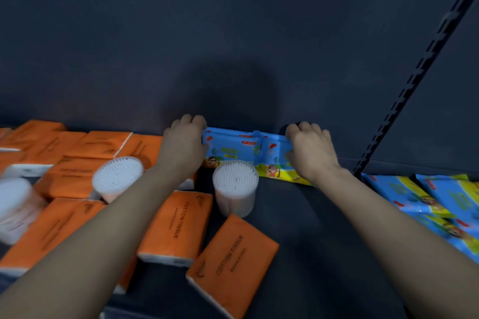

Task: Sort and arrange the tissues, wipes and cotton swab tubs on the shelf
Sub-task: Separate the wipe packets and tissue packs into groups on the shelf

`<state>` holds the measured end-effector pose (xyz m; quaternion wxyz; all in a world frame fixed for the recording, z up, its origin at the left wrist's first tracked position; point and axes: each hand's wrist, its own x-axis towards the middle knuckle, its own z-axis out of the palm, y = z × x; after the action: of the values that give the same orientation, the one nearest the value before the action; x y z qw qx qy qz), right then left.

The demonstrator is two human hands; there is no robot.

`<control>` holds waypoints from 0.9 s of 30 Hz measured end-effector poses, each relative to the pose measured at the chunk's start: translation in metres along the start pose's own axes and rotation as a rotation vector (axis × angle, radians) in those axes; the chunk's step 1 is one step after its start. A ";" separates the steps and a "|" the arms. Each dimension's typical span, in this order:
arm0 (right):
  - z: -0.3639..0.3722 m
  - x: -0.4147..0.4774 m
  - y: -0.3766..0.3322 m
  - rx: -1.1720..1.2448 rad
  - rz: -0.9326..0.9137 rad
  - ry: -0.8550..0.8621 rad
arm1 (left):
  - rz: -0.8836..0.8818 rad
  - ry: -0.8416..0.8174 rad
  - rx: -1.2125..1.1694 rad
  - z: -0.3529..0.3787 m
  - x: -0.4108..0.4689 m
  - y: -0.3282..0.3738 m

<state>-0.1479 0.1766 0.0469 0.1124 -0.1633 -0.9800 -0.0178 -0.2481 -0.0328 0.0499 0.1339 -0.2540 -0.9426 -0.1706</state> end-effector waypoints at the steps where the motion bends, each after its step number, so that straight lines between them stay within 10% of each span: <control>1: -0.002 -0.001 -0.003 0.011 -0.004 0.021 | 0.002 0.008 -0.047 -0.006 -0.003 -0.002; 9: -0.017 -0.030 -0.042 0.368 0.100 0.099 | 0.023 -0.018 -0.275 -0.038 -0.044 -0.031; 19: -0.021 -0.117 -0.077 0.531 0.268 -0.552 | 0.149 -0.701 -0.112 -0.032 -0.091 -0.066; 27: -0.018 -0.143 -0.097 0.691 0.408 -0.562 | 0.146 -0.684 -0.147 -0.030 -0.092 -0.069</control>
<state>-0.0441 0.0390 0.0319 -0.1076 -0.3037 -0.8690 0.3755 -0.2026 -0.1406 0.0285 -0.1962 -0.3718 -0.8975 -0.1330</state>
